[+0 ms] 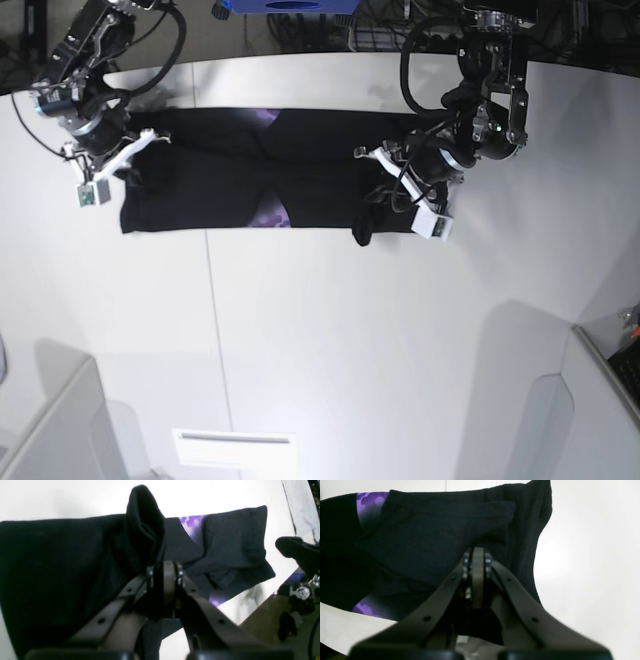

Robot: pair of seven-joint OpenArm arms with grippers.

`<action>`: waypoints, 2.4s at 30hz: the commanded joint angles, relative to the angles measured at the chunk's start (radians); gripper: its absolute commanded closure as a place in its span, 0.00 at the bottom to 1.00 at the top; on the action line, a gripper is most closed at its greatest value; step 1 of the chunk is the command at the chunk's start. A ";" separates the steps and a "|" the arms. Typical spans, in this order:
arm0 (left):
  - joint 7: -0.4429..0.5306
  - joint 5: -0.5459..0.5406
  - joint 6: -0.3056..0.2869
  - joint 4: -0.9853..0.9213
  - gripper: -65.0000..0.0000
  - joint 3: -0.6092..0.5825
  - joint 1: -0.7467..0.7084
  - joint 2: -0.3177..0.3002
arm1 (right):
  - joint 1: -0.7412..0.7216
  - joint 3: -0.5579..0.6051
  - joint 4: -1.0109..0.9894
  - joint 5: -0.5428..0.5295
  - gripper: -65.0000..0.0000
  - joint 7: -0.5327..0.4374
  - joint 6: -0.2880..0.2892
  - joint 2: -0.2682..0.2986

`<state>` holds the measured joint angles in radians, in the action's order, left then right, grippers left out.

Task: Fold the T-shirt properly
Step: 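Fold the strip end with the left gripper toward the right gripper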

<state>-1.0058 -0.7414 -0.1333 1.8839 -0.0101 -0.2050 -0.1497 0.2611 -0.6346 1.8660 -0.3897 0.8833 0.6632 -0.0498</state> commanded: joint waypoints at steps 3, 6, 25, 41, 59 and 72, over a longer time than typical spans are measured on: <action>0.015 -0.025 -0.004 -0.034 1.00 -0.001 0.025 0.006 | -0.007 -0.008 0.017 -0.018 1.00 -0.022 0.000 0.008; 0.015 -0.027 -0.004 -0.054 1.00 -0.001 0.032 0.008 | -0.007 -0.008 0.017 -0.018 1.00 -0.022 0.000 0.008; 0.014 -0.020 -0.004 -0.057 1.00 -0.064 0.063 0.048 | -0.023 -0.001 0.016 -0.018 1.00 -0.022 -0.004 0.008; 0.014 -0.027 -0.004 -0.113 1.00 -0.072 0.089 0.051 | -0.030 -0.001 0.016 -0.018 1.00 -0.022 -0.004 0.008; 0.014 -0.027 -0.004 -0.113 0.88 -0.075 0.091 0.051 | -0.039 -0.001 0.016 -0.018 1.00 -0.020 -0.004 0.008; 0.014 -0.027 -0.004 -0.114 0.26 -0.172 0.123 0.049 | -0.038 -0.006 0.016 -0.018 1.00 -0.020 -0.004 0.008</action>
<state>-1.0054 -0.7418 -0.1291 1.7523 -0.1761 -0.0963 -0.1066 0.2287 -0.6369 1.8652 -0.3897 0.8837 0.6624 -0.0498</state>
